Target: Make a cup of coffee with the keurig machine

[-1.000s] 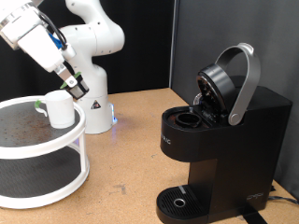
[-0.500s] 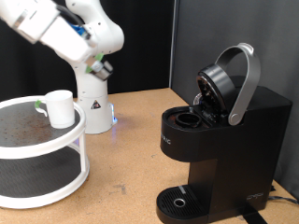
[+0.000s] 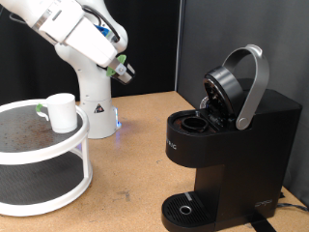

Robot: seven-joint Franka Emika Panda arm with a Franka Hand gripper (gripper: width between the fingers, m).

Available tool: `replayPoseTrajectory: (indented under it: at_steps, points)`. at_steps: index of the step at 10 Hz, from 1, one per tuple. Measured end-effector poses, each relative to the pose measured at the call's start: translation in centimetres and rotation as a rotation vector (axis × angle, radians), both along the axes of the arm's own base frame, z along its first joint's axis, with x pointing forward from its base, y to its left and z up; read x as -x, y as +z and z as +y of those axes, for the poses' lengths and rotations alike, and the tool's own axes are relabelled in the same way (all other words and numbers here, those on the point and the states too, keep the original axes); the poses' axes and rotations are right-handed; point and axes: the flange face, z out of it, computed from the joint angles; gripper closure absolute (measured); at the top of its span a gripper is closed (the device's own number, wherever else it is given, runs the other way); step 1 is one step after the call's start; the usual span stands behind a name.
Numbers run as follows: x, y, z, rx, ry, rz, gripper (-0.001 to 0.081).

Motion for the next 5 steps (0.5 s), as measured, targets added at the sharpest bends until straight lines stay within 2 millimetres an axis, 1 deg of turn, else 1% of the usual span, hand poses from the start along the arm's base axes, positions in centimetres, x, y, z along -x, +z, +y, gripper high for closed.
replayPoseTrajectory:
  at_steps: [2,5]
  points:
    - [-0.9,0.6,1.5,-0.039,-0.038,-0.017,0.033]
    - [-2.5,1.8,5.4,-0.02,-0.079,0.003,0.033]
